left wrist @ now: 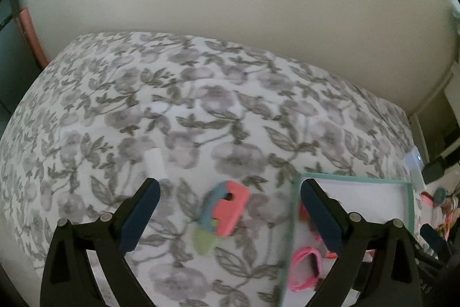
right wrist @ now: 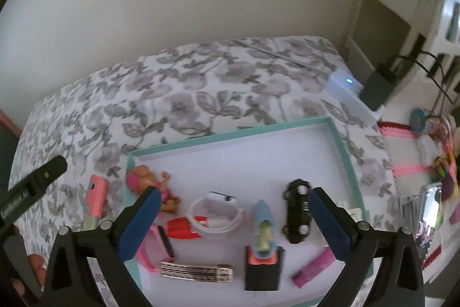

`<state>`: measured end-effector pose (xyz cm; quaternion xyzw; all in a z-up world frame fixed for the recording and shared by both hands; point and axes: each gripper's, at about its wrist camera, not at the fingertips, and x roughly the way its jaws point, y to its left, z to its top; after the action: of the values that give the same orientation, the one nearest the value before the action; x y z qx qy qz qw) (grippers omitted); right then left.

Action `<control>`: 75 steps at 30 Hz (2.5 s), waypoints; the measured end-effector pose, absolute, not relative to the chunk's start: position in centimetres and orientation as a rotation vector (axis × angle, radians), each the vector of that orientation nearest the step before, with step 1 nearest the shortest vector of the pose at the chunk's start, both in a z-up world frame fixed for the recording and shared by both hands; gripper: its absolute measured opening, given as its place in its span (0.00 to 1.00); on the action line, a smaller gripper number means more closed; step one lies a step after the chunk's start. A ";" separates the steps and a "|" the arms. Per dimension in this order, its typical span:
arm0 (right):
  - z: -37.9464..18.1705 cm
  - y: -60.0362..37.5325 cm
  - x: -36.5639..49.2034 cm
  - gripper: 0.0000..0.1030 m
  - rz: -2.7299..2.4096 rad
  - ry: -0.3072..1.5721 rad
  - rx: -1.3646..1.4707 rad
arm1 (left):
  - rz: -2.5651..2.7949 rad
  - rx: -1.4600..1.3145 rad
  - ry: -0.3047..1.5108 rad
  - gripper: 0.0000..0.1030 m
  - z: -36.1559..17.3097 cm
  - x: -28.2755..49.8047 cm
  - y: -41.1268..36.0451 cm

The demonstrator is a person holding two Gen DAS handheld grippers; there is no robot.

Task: Organize rigid objects
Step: 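Withdraw both open tools from the tray toward the remaining items, then grasp the white plug block with the left tool while the right tool grasps the pink-blue toy, then carry the white plug block and pink-blue toy over the tray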

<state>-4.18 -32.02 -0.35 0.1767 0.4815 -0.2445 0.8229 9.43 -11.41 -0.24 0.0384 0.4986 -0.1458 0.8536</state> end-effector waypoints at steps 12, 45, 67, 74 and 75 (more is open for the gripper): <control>-0.9 -24.7 0.9 1.00 -0.353 1.012 0.334 | -0.153 -0.011 1.101 0.95 -1.1 14.3 -2.1; -9.7 -15.5 9.7 0.92 -0.211 1.149 0.253 | -0.244 0.032 1.282 0.95 -9.5 18.3 -4.2; -9.9 -15.7 9.2 0.44 -0.159 1.173 0.327 | -0.356 -0.010 1.271 0.29 -8.8 17.4 -5.0; -9.5 -16.0 8.6 0.41 -0.132 1.174 0.347 | -0.361 -0.024 1.233 0.29 -6.7 17.0 -4.6; -9.4 -16.0 8.5 0.41 -0.128 1.173 0.352 | -0.362 -0.025 1.227 0.29 -6.4 16.9 -4.7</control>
<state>8.52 -16.02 -9.39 0.1651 0.5503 -0.0599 0.8163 16.93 -4.66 -6.38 -0.0119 0.5726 -0.1688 0.8022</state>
